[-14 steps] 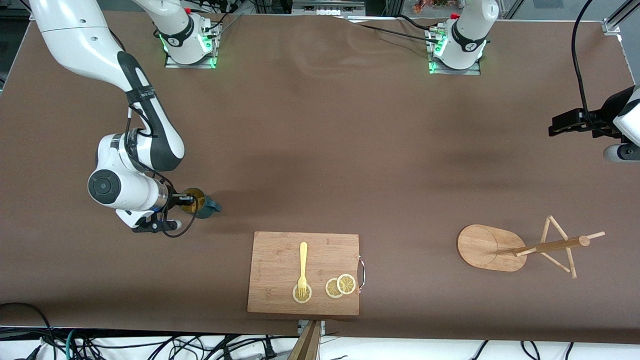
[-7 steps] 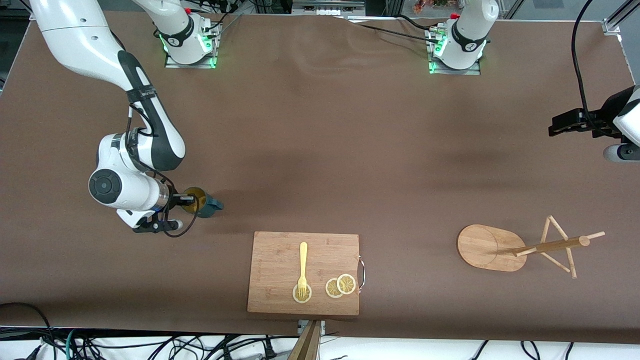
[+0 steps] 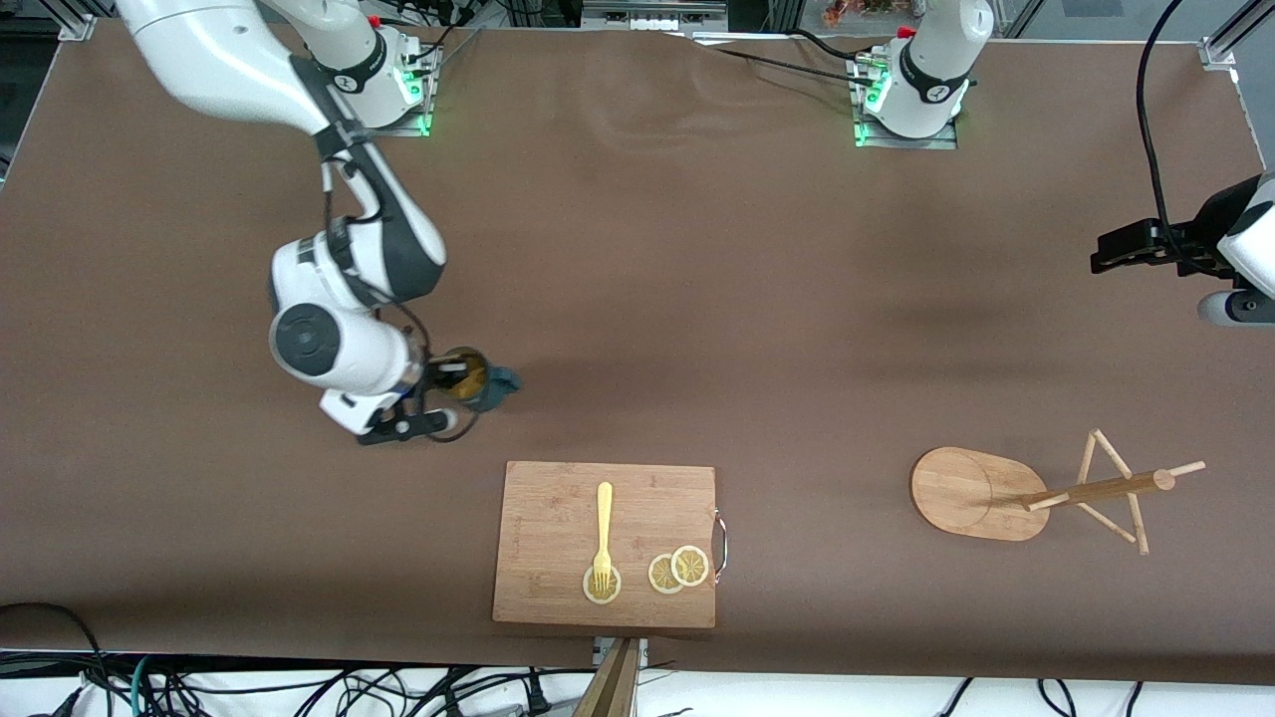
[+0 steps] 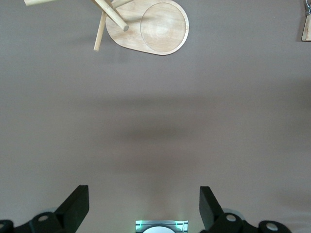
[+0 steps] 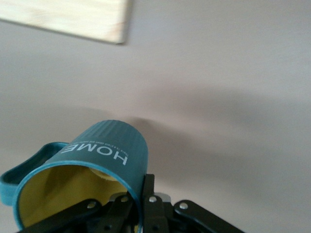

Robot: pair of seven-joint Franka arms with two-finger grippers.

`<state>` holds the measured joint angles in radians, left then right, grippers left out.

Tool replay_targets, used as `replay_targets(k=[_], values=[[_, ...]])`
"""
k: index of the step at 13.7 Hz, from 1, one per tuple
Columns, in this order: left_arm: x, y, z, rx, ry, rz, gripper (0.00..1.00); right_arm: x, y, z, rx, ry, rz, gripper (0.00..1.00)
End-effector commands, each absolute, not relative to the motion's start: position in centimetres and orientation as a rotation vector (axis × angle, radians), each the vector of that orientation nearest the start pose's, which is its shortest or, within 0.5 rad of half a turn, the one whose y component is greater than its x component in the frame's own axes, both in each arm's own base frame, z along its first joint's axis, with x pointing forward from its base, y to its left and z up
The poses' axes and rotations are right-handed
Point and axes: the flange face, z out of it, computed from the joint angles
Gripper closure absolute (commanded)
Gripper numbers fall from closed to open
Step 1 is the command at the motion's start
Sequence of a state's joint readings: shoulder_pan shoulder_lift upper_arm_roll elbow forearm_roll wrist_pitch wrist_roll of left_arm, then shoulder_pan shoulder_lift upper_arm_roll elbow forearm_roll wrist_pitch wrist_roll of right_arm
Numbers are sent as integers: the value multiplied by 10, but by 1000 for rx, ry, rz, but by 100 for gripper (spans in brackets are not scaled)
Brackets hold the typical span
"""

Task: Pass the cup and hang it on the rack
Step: 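Carry the mug toward the table middle with the right gripper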

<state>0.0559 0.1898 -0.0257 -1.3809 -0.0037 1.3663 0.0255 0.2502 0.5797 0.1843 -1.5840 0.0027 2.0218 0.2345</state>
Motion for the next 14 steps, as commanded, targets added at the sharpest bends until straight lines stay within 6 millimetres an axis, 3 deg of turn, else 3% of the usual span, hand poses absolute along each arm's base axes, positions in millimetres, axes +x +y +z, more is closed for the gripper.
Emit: replay_targets(k=[1,4,6,8,9,11,14], values=[[593,19,589,-3130,-13,313,0,585,368,314,-3107,-156,288,100],[597,11,587,-3133,11,313,0,520,482,310,-3127,-90,260,100],[600,8,585,-3130,20,320,0,479,546,299,-3122,-111,244,100],[600,8,584,-3136,21,320,0,440,598,280,-3109,-158,221,100],[601,8,582,-3136,24,325,0,420,618,269,-3096,-163,197,100],[600,4,582,-3134,38,328,0,395,639,248,-3095,-164,141,100],[598,-4,585,-3134,64,328,0,385,646,241,-3097,-169,129,100]])
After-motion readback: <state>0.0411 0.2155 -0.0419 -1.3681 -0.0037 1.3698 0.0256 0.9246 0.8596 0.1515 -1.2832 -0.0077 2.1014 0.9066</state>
